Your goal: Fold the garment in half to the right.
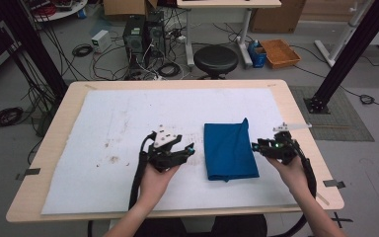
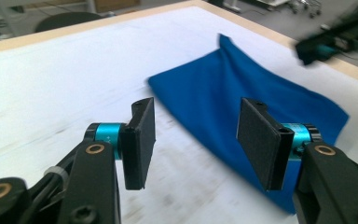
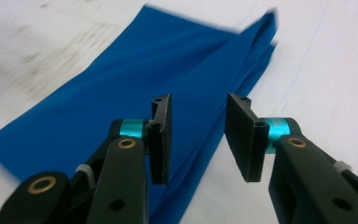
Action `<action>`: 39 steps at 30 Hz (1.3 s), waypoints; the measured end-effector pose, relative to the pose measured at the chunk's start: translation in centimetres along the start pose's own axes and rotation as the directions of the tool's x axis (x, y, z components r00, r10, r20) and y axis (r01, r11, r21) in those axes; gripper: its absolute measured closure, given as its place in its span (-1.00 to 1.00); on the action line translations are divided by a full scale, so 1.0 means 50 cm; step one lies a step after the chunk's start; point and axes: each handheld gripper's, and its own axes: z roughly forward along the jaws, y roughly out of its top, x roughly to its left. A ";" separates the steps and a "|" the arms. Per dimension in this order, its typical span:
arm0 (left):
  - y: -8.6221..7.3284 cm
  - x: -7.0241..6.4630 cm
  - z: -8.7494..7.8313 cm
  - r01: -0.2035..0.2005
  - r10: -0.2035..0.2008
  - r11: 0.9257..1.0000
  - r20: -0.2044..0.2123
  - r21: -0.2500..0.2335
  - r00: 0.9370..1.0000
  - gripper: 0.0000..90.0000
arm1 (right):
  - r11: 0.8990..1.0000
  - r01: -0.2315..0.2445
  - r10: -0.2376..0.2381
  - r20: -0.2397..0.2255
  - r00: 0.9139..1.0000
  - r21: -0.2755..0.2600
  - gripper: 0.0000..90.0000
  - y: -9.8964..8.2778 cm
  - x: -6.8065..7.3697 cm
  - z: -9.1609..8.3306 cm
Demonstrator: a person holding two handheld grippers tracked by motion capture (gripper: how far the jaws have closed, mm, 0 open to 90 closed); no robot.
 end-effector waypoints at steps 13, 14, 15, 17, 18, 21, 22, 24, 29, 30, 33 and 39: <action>-0.033 0.049 -0.043 0.050 -0.050 0.999 -0.052 -0.008 0.997 0.04 | 0.997 -0.045 0.048 -0.038 0.998 0.067 1.00 -0.099 0.029 -0.009; -0.033 0.049 -0.043 0.050 -0.051 0.999 -0.050 -0.008 0.997 0.04 | 0.997 -0.046 0.048 -0.027 0.998 0.067 1.00 -0.101 0.030 -0.013; -0.033 0.049 -0.043 0.050 -0.050 0.999 -0.049 -0.006 0.998 0.04 | 0.997 -0.047 0.049 -0.025 0.998 0.064 1.00 -0.102 0.029 -0.016; -0.034 0.049 -0.042 0.054 -0.054 0.999 -0.051 -0.007 0.997 0.04 | 0.997 -0.047 0.048 -0.015 0.999 0.066 1.00 -0.107 0.027 -0.022; -0.034 0.050 -0.042 0.052 -0.052 0.999 -0.049 -0.004 0.997 0.04 | 0.997 -0.052 0.053 -0.019 0.998 0.063 1.00 -0.109 0.025 -0.024; -0.034 0.051 -0.044 0.052 -0.052 0.999 -0.049 -0.002 0.997 0.04 | 0.996 -0.070 0.071 -0.016 0.997 0.048 1.00 -0.112 0.021 -0.032; -0.035 0.051 -0.044 0.054 -0.054 0.999 -0.048 -0.005 0.997 0.04 | 0.996 -0.072 0.073 -0.010 0.997 0.051 1.00 -0.112 0.020 -0.034; -0.035 0.050 -0.046 0.053 -0.054 0.999 -0.048 -0.007 0.997 0.04 | 0.996 -0.069 0.069 0.002 0.998 0.055 1.00 -0.115 0.016 -0.035; -0.034 0.051 -0.044 0.055 -0.055 0.999 -0.050 -0.001 0.997 0.04 | 0.995 -0.097 0.097 0.003 0.995 0.013 0.63 -0.088 -0.004 -0.027; -0.035 0.049 -0.044 0.054 -0.054 0.999 -0.048 -0.005 0.997 0.04 | 0.995 -0.104 0.104 0.015 0.995 0.005 0.55 -0.076 -0.007 -0.022; -0.036 0.048 -0.044 0.049 -0.049 0.999 -0.046 0.003 0.998 0.04 | 0.992 -0.124 0.124 0.009 0.992 0.009 0.49 -0.047 -0.017 0.004; -0.040 0.049 -0.042 0.055 -0.055 0.998 -0.045 0.011 0.997 0.04 | 0.989 -0.140 0.139 0.021 0.990 0.058 0.71 -0.028 -0.027 0.058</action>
